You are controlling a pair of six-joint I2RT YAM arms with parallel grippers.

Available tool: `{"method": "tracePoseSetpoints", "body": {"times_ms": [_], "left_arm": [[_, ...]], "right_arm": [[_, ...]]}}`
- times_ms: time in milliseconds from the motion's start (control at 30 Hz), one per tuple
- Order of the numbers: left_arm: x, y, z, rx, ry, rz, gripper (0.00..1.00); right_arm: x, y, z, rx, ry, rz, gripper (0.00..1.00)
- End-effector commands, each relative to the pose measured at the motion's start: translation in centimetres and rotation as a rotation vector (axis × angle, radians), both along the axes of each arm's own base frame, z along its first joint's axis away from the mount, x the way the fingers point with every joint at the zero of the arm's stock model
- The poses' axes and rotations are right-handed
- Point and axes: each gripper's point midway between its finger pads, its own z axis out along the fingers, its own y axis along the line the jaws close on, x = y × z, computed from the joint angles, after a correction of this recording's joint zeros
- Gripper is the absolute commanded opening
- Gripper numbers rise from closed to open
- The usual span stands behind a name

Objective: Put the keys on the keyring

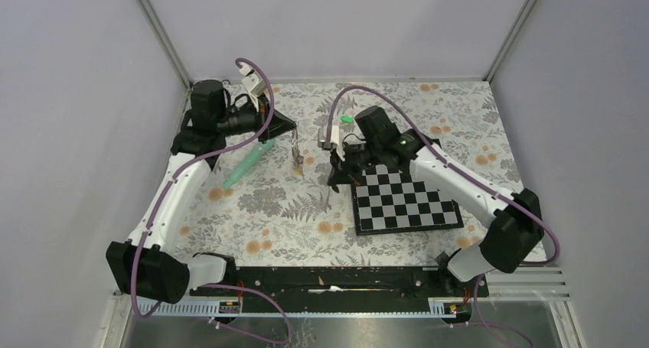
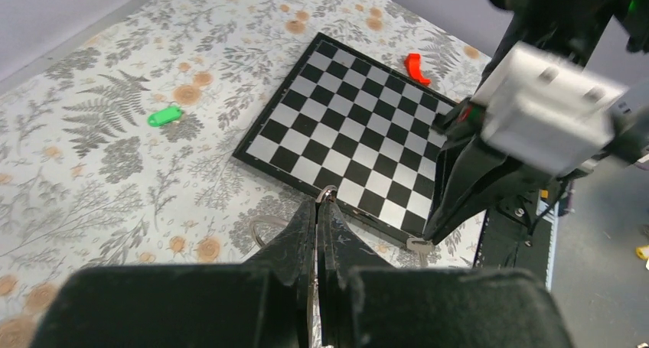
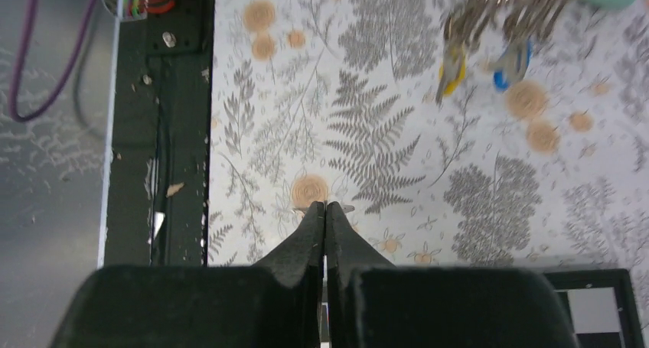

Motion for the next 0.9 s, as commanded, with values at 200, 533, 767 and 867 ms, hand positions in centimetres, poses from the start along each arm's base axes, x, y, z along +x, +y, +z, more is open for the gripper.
{"method": "tracePoseSetpoints", "body": {"times_ms": [200,533,767,867], "left_arm": [[-2.4,-4.3,1.4,-0.071,-0.058,-0.215,0.0],[-3.3,-6.0,2.0,-0.153,-0.016,-0.274,0.0],[-3.1,-7.4,2.3,-0.199,0.11,-0.223,0.0],[-3.0,-8.0,2.3,-0.221,0.2,-0.205,0.0]], "right_arm": [[1.8,0.4,11.5,0.318,-0.038,-0.041,0.0],[4.2,-2.9,17.1,0.508,0.039,-0.155,0.0],[4.2,-3.6,17.2,0.528,0.065,-0.153,0.0],[5.0,-4.0,16.7,0.489,-0.019,-0.166,0.0]]}}
